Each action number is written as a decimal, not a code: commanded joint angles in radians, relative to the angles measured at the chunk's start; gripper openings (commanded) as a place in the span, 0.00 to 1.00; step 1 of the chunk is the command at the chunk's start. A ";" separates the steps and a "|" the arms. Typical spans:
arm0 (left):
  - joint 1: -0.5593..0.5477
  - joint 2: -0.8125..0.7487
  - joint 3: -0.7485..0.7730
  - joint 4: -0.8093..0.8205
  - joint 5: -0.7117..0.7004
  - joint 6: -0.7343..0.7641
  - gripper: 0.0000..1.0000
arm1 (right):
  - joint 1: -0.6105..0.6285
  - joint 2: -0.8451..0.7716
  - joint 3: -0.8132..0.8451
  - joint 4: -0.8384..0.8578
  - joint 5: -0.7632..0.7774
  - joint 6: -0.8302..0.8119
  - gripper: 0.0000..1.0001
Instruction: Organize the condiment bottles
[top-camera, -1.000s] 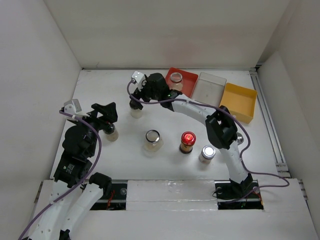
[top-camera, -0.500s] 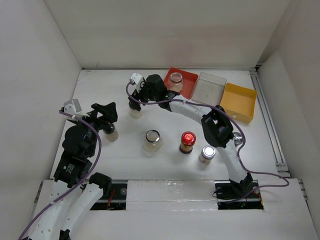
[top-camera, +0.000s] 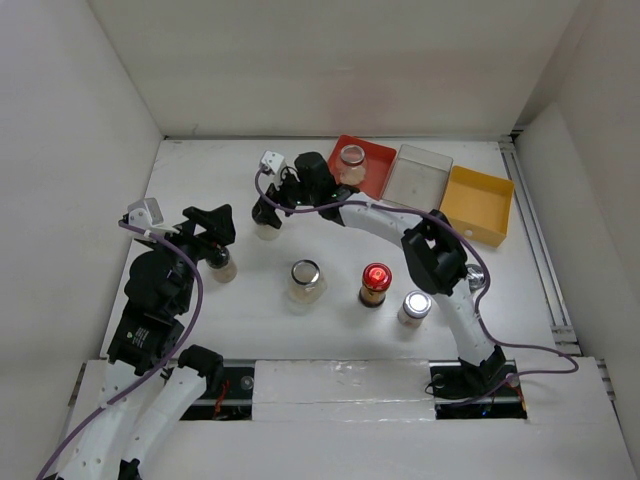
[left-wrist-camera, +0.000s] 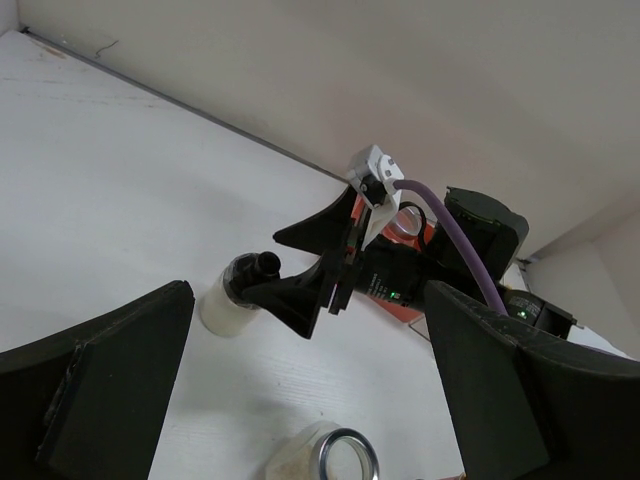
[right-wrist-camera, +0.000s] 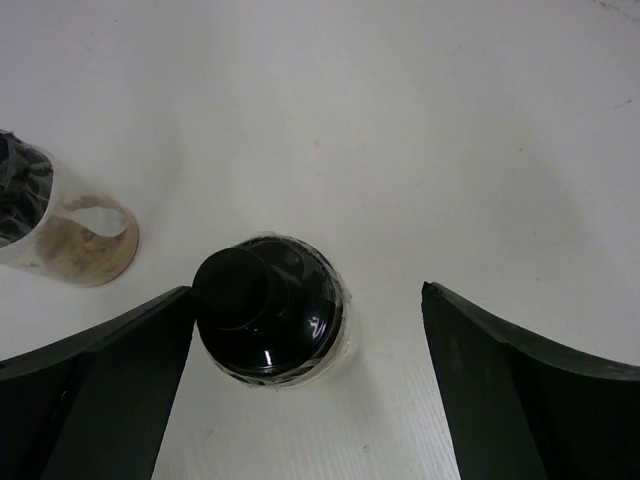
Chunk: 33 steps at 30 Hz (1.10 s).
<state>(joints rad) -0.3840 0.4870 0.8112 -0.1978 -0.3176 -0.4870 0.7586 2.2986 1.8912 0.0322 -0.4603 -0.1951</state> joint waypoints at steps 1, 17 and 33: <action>0.010 0.005 0.002 0.055 0.006 0.014 0.96 | -0.005 0.011 0.017 0.026 -0.084 0.029 1.00; 0.010 0.005 0.002 0.055 0.006 0.024 0.95 | -0.042 -0.053 -0.030 0.090 -0.193 0.063 1.00; 0.010 0.005 0.002 0.055 0.015 0.024 0.94 | 0.007 0.061 0.101 0.017 -0.181 0.054 1.00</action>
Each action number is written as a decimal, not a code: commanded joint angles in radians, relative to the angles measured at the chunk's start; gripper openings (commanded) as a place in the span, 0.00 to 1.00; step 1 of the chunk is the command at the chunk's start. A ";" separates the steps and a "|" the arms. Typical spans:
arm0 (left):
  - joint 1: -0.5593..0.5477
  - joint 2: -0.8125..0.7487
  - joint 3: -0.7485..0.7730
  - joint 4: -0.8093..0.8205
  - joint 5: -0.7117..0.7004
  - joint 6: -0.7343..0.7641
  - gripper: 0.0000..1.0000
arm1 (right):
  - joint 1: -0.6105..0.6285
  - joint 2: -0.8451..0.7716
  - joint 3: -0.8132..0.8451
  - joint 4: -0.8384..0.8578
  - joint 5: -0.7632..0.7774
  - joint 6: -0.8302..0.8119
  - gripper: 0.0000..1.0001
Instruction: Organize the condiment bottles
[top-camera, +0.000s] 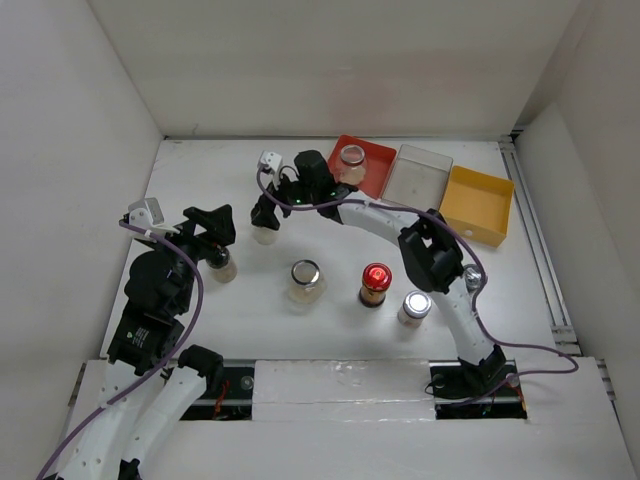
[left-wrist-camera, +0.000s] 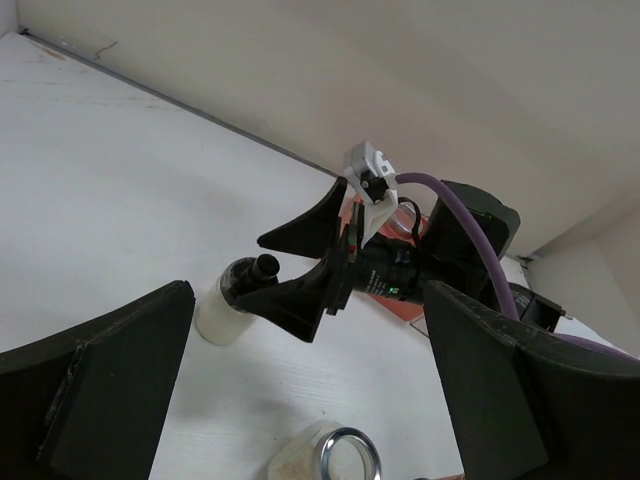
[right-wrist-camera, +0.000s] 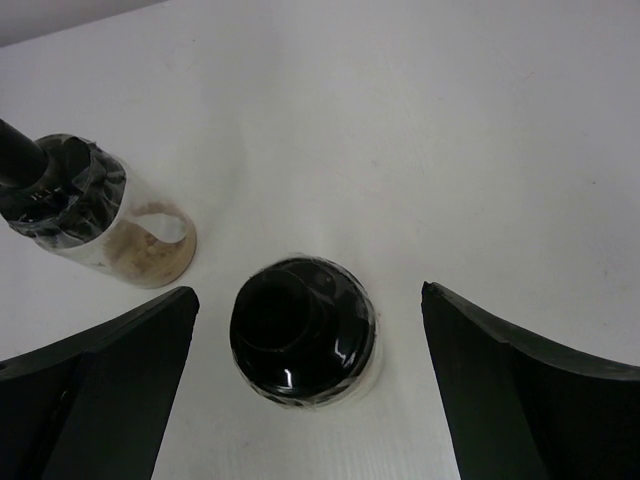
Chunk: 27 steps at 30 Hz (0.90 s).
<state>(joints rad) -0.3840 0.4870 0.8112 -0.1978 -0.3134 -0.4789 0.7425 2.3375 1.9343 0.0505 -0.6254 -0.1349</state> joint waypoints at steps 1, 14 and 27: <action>0.010 0.005 0.002 0.055 0.011 0.016 0.94 | 0.023 0.031 0.058 -0.011 0.009 -0.006 1.00; 0.010 0.005 0.002 0.055 0.011 0.016 0.94 | 0.041 -0.004 0.017 0.036 0.138 -0.023 0.71; 0.010 0.005 0.002 0.055 0.011 0.016 0.94 | -0.196 -0.440 -0.261 0.307 0.226 0.095 0.62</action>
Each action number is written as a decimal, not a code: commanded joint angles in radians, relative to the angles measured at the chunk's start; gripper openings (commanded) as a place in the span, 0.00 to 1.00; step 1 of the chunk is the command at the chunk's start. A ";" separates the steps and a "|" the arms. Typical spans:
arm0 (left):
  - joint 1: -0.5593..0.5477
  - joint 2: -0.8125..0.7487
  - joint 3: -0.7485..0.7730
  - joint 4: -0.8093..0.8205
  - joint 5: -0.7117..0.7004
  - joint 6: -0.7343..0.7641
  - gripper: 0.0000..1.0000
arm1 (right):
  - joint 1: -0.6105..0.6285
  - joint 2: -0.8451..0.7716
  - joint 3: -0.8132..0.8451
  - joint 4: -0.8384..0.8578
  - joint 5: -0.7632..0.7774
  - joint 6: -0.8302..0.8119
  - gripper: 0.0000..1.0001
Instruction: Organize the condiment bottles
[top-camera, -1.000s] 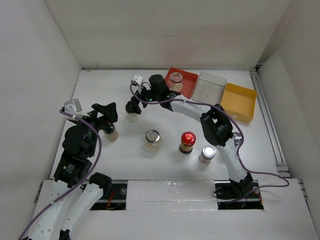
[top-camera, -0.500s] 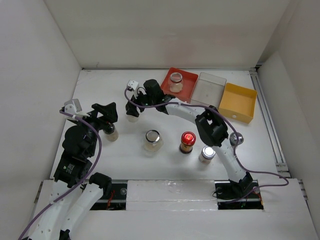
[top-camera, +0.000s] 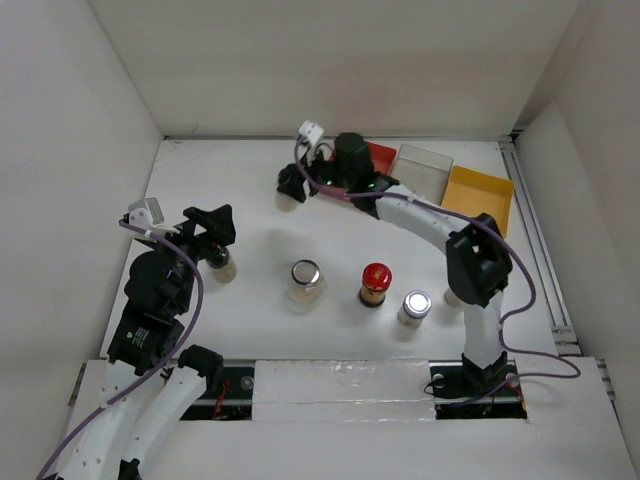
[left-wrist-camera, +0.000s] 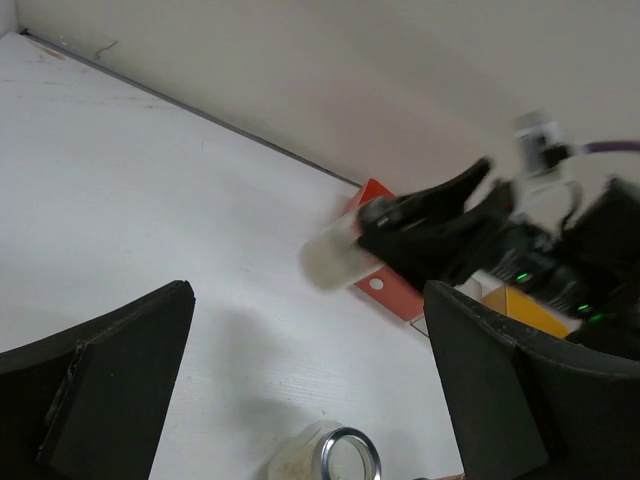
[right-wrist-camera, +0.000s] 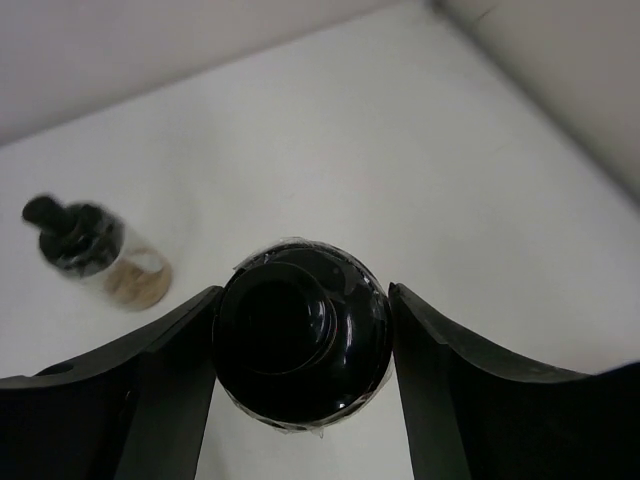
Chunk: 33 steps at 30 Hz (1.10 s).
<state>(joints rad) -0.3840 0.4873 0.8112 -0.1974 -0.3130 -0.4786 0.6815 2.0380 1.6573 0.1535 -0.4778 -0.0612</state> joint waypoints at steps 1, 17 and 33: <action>0.010 0.005 0.002 0.055 0.011 0.015 0.94 | -0.167 -0.154 0.016 0.192 0.079 0.047 0.61; 0.010 0.014 0.002 0.064 0.020 0.024 0.94 | -0.468 0.054 0.191 0.029 0.168 0.057 0.61; 0.010 0.023 0.002 0.064 0.020 0.025 0.94 | -0.470 0.191 0.214 0.029 0.238 0.047 0.75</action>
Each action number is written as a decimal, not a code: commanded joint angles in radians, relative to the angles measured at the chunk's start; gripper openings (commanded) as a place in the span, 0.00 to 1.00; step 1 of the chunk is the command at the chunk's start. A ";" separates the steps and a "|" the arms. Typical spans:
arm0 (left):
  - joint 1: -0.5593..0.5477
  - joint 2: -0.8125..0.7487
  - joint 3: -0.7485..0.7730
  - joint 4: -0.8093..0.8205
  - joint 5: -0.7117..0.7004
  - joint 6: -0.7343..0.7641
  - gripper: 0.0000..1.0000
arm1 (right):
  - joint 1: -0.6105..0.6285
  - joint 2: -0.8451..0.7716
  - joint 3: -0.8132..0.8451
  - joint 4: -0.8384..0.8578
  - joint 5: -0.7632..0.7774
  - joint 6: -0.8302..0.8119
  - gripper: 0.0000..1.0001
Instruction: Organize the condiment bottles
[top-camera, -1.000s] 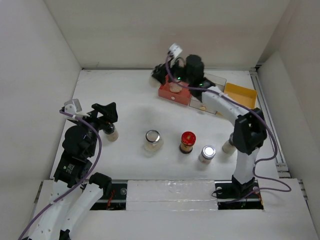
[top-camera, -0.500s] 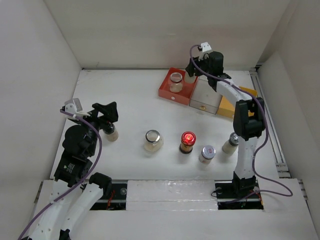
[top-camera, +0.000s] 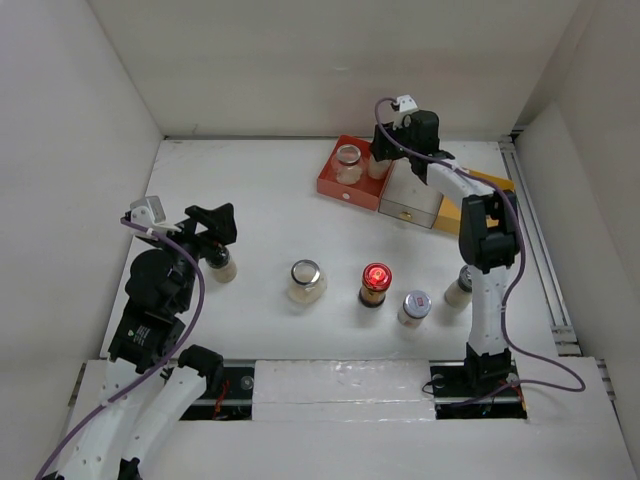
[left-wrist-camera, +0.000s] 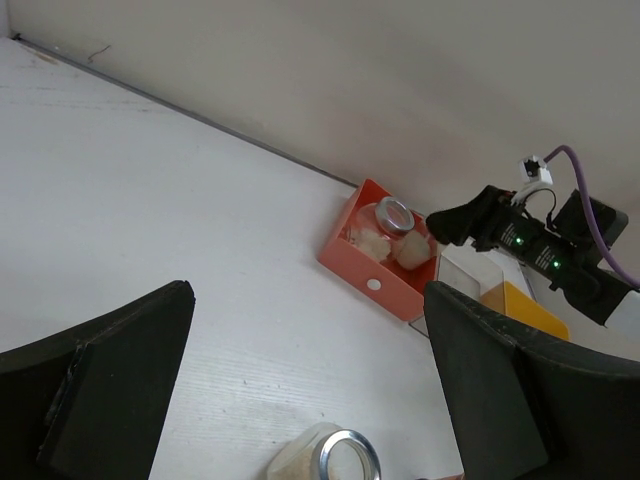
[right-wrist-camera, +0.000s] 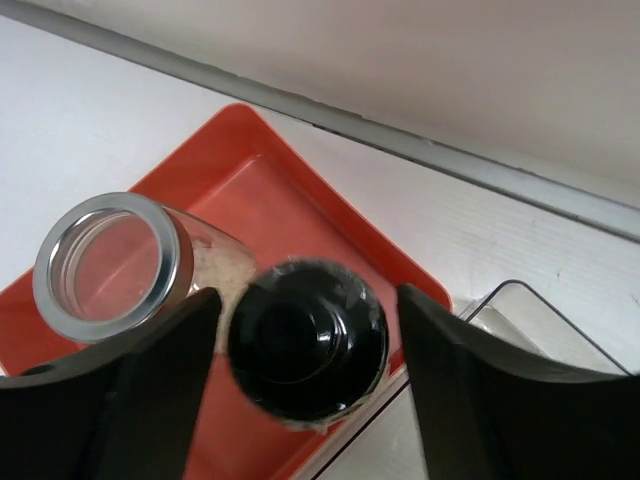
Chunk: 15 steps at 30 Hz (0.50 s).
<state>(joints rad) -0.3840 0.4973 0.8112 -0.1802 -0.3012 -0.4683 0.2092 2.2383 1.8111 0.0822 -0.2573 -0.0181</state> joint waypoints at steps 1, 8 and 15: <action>0.010 0.014 0.002 0.047 0.008 0.014 0.94 | 0.002 -0.009 0.060 0.100 0.027 0.004 0.81; 0.019 0.014 0.002 0.047 0.017 0.014 0.94 | 0.002 -0.106 0.010 0.110 0.027 -0.005 0.95; 0.028 0.003 0.002 0.047 0.017 0.014 0.94 | 0.093 -0.391 -0.225 0.148 -0.020 -0.023 0.85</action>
<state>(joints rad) -0.3664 0.5068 0.8112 -0.1757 -0.2874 -0.4683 0.2249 2.0159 1.6287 0.1246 -0.2390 -0.0261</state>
